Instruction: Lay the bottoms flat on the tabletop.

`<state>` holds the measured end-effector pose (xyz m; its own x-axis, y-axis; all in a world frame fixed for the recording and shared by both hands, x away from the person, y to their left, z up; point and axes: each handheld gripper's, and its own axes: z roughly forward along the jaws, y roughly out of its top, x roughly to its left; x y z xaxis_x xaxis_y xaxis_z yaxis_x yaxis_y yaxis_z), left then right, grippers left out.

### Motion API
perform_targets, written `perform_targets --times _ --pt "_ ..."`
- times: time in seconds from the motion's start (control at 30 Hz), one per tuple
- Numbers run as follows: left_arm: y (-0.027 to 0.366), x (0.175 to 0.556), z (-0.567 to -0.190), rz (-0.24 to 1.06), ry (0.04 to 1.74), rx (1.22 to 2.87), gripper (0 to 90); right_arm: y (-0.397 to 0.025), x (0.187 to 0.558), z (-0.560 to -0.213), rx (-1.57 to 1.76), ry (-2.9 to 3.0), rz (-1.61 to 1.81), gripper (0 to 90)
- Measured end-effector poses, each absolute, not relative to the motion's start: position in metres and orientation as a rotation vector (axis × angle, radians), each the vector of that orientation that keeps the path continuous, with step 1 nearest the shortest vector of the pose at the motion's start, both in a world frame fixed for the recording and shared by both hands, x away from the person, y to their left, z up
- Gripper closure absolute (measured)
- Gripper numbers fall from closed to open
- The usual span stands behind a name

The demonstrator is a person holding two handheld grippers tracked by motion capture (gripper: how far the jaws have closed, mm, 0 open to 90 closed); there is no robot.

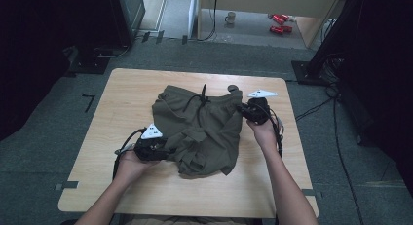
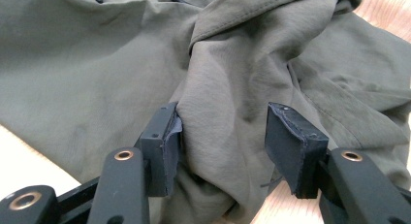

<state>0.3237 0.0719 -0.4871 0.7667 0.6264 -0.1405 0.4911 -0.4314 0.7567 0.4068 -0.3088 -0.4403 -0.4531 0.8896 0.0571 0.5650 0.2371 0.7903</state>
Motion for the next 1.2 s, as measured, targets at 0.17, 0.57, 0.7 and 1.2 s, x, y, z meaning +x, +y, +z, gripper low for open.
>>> perform_targets --times 0.17,0.57,0.7,1.2 --pt "0.065 0.325 -0.485 0.193 0.811 2.111 47.4 -0.315 0.422 -0.441 1.370 2.093 1.044 82.1" --pt "0.060 0.329 -0.484 0.180 0.804 2.076 47.1 -0.319 0.459 -0.448 1.421 2.067 0.918 81.9" --pt "0.059 0.330 -0.483 0.189 0.804 2.074 45.5 -0.326 0.463 -0.451 1.480 2.027 0.964 69.6" --pt "0.055 0.335 -0.481 0.200 0.811 2.084 43.4 -0.331 0.425 -0.452 1.481 1.994 1.091 64.1"
